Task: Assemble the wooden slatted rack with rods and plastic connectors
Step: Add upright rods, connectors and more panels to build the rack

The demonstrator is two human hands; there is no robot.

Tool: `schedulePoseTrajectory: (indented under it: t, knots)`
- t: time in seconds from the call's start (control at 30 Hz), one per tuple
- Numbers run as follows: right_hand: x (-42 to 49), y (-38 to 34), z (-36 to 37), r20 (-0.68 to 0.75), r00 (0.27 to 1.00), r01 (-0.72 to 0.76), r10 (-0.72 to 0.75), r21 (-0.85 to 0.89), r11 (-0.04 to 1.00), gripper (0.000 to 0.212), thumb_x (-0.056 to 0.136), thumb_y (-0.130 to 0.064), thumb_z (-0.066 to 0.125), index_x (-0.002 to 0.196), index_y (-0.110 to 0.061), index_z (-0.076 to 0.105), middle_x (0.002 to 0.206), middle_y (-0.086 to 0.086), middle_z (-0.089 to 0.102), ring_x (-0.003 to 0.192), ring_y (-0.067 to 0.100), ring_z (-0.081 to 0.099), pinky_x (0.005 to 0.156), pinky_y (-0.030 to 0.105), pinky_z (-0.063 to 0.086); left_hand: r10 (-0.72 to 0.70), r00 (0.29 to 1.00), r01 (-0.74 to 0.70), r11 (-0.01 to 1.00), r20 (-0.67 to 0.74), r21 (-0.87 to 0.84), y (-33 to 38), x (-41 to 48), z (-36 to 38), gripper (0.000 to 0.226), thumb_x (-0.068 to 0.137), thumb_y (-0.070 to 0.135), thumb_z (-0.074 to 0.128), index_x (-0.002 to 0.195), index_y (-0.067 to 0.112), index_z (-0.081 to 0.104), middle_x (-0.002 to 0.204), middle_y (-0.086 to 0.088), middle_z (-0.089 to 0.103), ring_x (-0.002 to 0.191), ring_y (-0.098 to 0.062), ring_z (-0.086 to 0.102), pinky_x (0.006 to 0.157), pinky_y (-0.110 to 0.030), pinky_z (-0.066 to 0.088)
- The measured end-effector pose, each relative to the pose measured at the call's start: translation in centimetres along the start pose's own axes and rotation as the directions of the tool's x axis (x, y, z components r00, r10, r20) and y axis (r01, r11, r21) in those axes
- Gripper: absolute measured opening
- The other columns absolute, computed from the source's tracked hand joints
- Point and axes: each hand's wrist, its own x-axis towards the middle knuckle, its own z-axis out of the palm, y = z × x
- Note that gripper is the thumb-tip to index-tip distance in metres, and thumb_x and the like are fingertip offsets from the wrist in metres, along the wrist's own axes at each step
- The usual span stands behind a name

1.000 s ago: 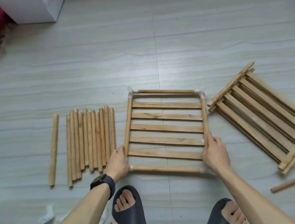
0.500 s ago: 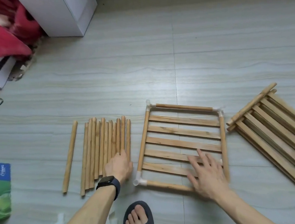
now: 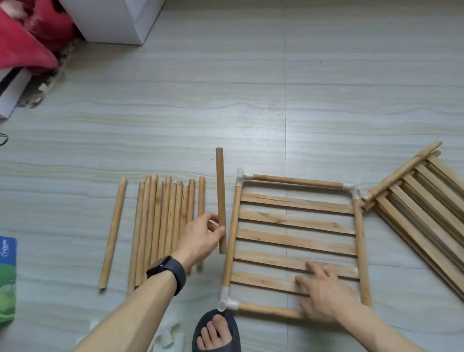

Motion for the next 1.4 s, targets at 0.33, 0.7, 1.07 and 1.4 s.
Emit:
schedulePoseTrajectory:
  t: [0.33, 0.7, 1.07, 1.4]
  knots:
    - [-0.7, -1.9, -15.3, -0.445, 0.867, 0.317, 0.225, 0.840, 0.439, 0.028, 0.093, -0.051, 0.066, 0.102, -0.024, 0.065, 0.089, -0.002, 0.070, 0.056, 0.005, 0.064, 0.056, 0.023, 0.051, 0.406, 0.896, -0.444, 0.835, 0.180, 0.325, 5.0, -1.1, 3.4, 0.025, 0.102, 0.039, 0.053, 0.126, 0.044, 0.047, 0.108, 0.012, 0.065, 0.095, -0.013, 0.063, 0.081, -0.040, 0.058]
    - [-1.5, -0.3, -8.8, -0.646, 0.728, 0.355, 0.230, 0.642, 0.679, 0.020, 0.097, -0.047, 0.061, 0.085, -0.031, 0.062, 0.074, -0.006, 0.071, 0.062, 0.013, 0.069, 0.067, 0.041, 0.056, -0.216, 0.962, 0.111, 0.867, 0.166, 0.486, -0.8, -1.3, 5.7, 0.032, 0.097, 0.046, 0.058, 0.108, 0.017, 0.053, 0.114, -0.009, 0.066, 0.104, -0.029, 0.062, 0.081, -0.035, 0.050]
    - [-6.1, 1.6, -8.7, -0.801, 0.525, 0.459, 0.288, 0.552, 0.696, 0.015, 0.100, -0.034, 0.061, 0.091, -0.023, 0.063, 0.068, -0.005, 0.068, 0.057, 0.016, 0.066, 0.057, 0.034, 0.053, -0.103, 0.986, 0.150, 0.890, -0.130, 0.432, 2.3, 2.9, 6.2, 0.027, 0.103, 0.031, 0.050, 0.120, 0.011, 0.051, 0.119, -0.015, 0.062, 0.105, -0.035, 0.060, 0.074, -0.039, 0.044]
    - [-13.0, 8.9, -4.7, -0.725, 0.286, 0.233, 0.627, 0.687, 0.688, 0.022, 0.102, -0.040, 0.054, 0.092, -0.021, 0.061, 0.060, -0.004, 0.066, 0.064, 0.001, 0.067, 0.066, 0.026, 0.048, 0.099, 0.925, -0.321, 0.719, 0.366, 0.617, 5.1, -1.7, 14.7, 0.077, 0.094, 0.077, 0.018, 0.154, 0.046, -0.020, 0.160, 0.004, -0.033, 0.151, -0.036, -0.026, 0.115, -0.071, -0.006]
